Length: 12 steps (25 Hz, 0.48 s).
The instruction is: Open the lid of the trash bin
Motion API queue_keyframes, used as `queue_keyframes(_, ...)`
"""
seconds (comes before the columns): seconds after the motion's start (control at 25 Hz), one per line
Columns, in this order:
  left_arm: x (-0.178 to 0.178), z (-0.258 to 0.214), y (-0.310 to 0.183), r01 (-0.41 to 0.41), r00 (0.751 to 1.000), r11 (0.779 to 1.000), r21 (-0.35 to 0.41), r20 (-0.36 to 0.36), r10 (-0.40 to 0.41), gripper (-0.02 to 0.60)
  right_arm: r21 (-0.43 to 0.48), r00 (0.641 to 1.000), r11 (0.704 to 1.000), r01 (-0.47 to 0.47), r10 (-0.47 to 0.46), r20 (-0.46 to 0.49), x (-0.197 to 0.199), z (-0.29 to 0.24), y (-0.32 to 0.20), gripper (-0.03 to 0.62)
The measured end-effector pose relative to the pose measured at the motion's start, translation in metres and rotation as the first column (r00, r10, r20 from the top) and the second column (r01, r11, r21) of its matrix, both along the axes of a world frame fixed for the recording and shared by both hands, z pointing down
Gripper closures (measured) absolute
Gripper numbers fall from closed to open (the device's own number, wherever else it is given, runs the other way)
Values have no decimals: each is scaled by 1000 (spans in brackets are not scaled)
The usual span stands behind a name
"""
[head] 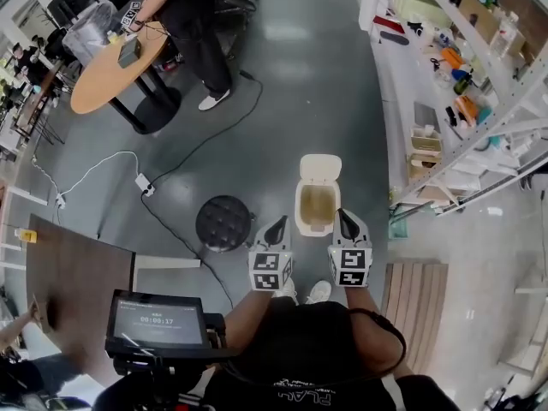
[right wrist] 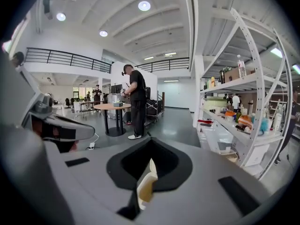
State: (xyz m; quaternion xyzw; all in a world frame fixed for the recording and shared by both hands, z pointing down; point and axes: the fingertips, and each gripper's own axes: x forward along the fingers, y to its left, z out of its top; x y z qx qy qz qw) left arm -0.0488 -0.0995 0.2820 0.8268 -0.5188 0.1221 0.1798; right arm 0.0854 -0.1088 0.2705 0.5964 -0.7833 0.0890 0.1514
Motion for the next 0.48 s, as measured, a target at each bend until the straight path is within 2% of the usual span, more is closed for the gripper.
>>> queue_keyframes(0.12, 5, -19, -4, -14, 1000, 999, 52, 3, 14, 583, 29, 1000, 1000, -4, 5, -2, 10, -21, -5, 597)
queue_keyframes(0.32, 11, -49, -18, -34, 999, 992, 120, 7, 33, 583, 36, 997, 997, -74, 75, -21, 21, -35, -2, 597)
queue_keyframes(0.48, 19, -66, -25, -40, 999, 989, 144, -1, 41, 583, 47, 999, 998, -41, 41, -6, 15, -45, 0, 597)
